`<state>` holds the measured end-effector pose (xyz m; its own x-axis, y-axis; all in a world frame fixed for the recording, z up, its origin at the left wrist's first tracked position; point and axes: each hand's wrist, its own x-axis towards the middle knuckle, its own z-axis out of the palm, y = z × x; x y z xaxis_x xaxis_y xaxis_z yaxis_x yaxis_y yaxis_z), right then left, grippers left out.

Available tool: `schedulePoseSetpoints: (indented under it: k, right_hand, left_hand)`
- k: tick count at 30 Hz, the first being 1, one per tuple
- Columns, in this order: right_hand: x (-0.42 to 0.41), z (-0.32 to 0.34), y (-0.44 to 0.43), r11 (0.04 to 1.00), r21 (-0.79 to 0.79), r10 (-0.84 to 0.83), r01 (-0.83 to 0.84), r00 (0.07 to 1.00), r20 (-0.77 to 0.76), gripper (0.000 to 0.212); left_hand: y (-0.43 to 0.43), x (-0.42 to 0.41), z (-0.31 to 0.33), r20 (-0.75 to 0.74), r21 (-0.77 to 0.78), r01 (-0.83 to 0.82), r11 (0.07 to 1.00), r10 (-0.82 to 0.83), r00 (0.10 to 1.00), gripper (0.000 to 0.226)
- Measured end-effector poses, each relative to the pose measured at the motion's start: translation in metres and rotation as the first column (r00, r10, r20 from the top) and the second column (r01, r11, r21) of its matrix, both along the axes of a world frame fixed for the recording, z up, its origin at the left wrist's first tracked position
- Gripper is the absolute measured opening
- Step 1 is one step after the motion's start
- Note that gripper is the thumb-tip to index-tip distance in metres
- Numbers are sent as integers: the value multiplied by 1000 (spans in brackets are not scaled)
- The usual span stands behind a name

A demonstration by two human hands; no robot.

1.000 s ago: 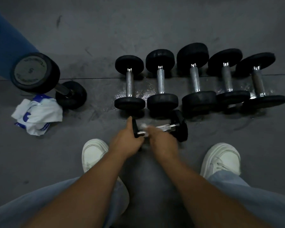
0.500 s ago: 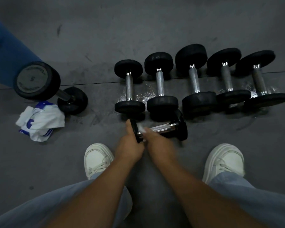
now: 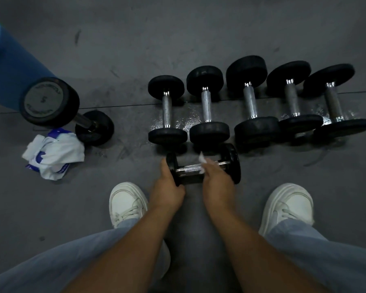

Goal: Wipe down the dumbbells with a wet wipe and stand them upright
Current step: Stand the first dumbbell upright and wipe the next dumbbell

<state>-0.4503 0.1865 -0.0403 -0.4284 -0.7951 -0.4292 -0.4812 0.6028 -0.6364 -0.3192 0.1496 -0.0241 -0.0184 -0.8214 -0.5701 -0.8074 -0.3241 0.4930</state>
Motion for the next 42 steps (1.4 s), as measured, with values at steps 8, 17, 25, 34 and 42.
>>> schedulePoseSetpoints:
  k: [8, 17, 25, 34, 42]
  right_hand:
    - [-2, 4, 0, 997, -34, 63, -64, 998, -31, 35]
    - [-3, 5, -5, 982, -133, 106, -136, 972, -209, 21]
    - [2, 0, 2, 997, -52, -64, 55, 980, -190, 25]
    - [15, -5, 14, 998, -37, -63, 59, 990, -123, 32]
    - [12, -14, 27, 996, -7, -86, 85, 992, -94, 50]
  left_hand:
    - [-14, 7, 7, 76, 59, 41, 997, -45, 996, 74]
    - [-16, 4, 5, -53, 79, -25, 997, 29, 998, 90]
    - [1, 2, 8, 46, 13, 38, 999, -39, 998, 83]
    - [1, 7, 1, -34, 77, 71, 995, -68, 997, 91]
    - [10, 5, 10, -23, -61, 0, 998, -2, 1000, 82]
